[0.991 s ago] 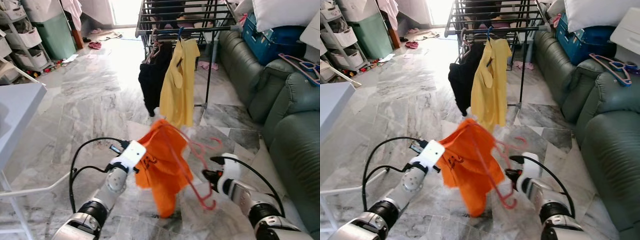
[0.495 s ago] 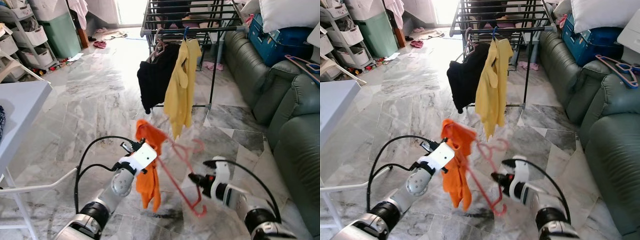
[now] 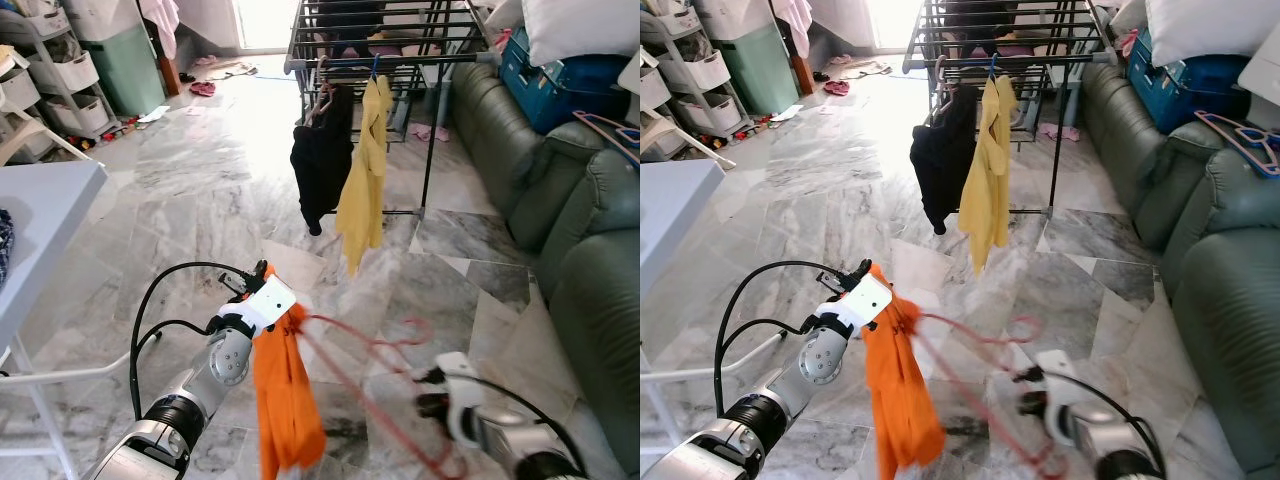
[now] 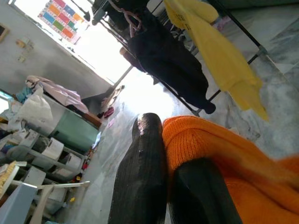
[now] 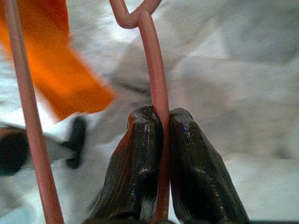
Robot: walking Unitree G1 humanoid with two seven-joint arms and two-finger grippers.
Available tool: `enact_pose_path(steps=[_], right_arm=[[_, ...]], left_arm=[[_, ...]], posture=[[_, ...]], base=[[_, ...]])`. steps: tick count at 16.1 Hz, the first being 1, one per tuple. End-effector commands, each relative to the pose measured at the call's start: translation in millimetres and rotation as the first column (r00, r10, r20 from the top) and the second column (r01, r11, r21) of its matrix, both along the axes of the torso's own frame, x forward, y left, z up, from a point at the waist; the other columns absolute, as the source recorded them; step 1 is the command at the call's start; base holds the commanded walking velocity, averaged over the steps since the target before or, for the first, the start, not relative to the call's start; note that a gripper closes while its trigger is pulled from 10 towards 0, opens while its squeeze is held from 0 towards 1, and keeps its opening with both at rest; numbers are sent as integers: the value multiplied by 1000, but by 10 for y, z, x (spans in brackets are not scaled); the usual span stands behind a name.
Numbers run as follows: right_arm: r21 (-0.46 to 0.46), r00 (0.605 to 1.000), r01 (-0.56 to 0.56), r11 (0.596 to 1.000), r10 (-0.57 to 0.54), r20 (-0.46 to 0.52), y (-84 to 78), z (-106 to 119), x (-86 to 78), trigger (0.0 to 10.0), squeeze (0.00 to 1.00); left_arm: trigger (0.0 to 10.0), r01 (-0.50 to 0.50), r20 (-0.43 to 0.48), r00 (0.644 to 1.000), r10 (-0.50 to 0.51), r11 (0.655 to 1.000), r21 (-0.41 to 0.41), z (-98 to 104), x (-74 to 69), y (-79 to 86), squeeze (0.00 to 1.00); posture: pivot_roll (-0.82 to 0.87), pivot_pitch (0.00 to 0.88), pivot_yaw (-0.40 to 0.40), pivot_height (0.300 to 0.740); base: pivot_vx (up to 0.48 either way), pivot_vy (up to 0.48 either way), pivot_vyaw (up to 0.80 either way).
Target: Hang hanger
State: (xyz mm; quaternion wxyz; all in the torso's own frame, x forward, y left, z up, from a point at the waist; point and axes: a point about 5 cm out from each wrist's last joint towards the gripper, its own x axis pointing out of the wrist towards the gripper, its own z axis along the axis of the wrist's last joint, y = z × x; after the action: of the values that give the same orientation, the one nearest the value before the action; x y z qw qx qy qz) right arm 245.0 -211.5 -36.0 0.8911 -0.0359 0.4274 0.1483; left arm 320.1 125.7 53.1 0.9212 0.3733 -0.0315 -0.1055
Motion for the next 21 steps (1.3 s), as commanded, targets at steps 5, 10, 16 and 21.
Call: enact_pose_path(steps=[5,10,16,21], right_arm=[[-228,972,-210,951,227,53,-48,48,45,10000,0],[-389,884,-404,828,463,66,-269,239,125,10000,0],[-437,874,-355,826,460,160,-375,472,326,10000,0],[-460,816,-379,803,524,243,-121,508,414,10000,0]], left_arm=[[10000,-32,19,999,31,998,57,24,43,64,0],[10000,-39,9,999,38,996,84,21,60,92,0],[10000,5,-31,1000,-3,997,72,-26,29,33,0],[10000,33,-89,996,-26,996,84,-117,-25,20,0]], posture=[[-108,0,68,740],[-114,0,75,740],[-115,0,78,740],[-106,0,75,740]], base=[[0,0,0],[0,0,0],[0,0,0],[0,0,0]])
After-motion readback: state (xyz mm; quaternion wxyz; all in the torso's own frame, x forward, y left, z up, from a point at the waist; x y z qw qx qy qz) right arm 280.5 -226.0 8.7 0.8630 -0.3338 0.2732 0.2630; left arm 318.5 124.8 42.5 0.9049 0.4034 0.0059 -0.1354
